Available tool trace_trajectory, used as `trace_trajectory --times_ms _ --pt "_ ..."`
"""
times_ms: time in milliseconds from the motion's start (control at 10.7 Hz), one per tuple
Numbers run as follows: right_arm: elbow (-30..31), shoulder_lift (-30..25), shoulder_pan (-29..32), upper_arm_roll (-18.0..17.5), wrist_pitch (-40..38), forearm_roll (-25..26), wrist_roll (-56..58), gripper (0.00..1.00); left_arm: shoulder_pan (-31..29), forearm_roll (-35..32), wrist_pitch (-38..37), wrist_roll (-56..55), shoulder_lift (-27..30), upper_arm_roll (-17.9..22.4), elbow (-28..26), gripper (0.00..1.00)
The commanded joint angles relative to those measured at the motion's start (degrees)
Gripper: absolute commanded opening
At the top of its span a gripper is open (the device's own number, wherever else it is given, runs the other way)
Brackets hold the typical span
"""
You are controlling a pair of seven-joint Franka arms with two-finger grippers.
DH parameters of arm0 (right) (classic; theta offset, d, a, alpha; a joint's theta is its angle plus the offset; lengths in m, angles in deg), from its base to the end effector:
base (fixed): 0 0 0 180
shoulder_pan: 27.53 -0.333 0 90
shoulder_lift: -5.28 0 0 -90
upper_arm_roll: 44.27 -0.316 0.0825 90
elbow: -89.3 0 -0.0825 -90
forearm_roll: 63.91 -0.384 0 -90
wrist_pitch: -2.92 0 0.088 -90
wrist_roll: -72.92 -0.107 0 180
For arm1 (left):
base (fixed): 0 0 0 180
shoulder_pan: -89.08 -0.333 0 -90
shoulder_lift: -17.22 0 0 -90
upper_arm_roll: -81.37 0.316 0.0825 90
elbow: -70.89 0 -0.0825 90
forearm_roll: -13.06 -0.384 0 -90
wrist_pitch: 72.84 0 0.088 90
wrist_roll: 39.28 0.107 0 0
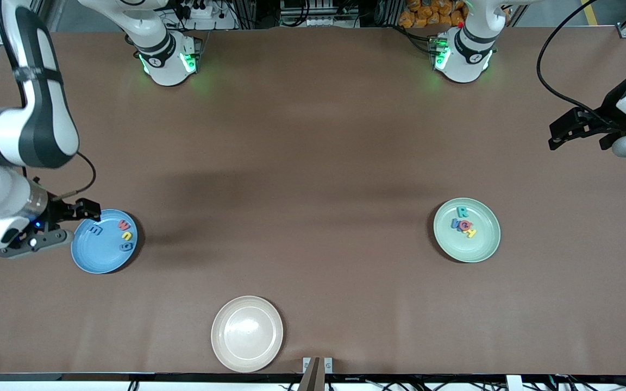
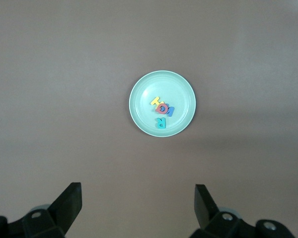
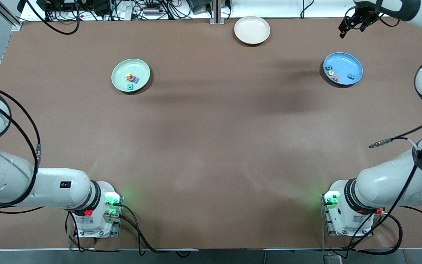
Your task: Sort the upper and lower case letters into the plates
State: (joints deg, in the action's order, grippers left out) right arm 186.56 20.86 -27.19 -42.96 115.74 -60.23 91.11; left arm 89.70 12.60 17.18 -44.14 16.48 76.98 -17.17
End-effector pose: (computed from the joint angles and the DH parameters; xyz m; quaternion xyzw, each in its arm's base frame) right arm 0.6379 -0.0214 0.4354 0.9871 0.1565 -0.0058 0.0321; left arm 0.5570 -0.0477 0.6334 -0.9999 0.0013 -0.0109 0.0026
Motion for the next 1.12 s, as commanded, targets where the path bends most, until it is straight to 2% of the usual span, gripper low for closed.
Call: trace_trajectory --times_ms 0,187,374,654,841,1028 --pt "5.7 -8.2 -0.3 -0.5 -0.8 0.3 -1.0 1.00 0.3 0.9 -1.2 -0.9 0.4 0.3 0.6 1.00" --pt "4.5 -11.0 -1.7 -0.3 -2.9 0.3 -1.1 1.00 0.3 0.8 -1.2 -0.9 0.4 0.3 0.6 1.00" --pt "-0.8 -11.2 -1.7 -0.1 -6.6 0.0 -4.6 1.00 0.3 0.8 -1.2 -0.9 0.4 0.3 0.6 1.00" --pt "-8.9 -11.3 -1.7 0.7 -18.0 -6.0 -8.6 1.00 0.3 0.8 -1.2 -0.9 0.5 0.3 0.5 1.00" --pt "-13.0 -12.0 -1.7 0.7 -23.4 -6.0 -12.9 1.00 0.3 0.7 -1.2 -0.9 0.4 0.3 0.5 1.00" --pt "-13.7 -13.8 -1.7 0.8 -25.4 -5.3 -13.4 1.00 0.3 0.7 -1.2 -0.9 0.4 0.3 0.5 1.00"
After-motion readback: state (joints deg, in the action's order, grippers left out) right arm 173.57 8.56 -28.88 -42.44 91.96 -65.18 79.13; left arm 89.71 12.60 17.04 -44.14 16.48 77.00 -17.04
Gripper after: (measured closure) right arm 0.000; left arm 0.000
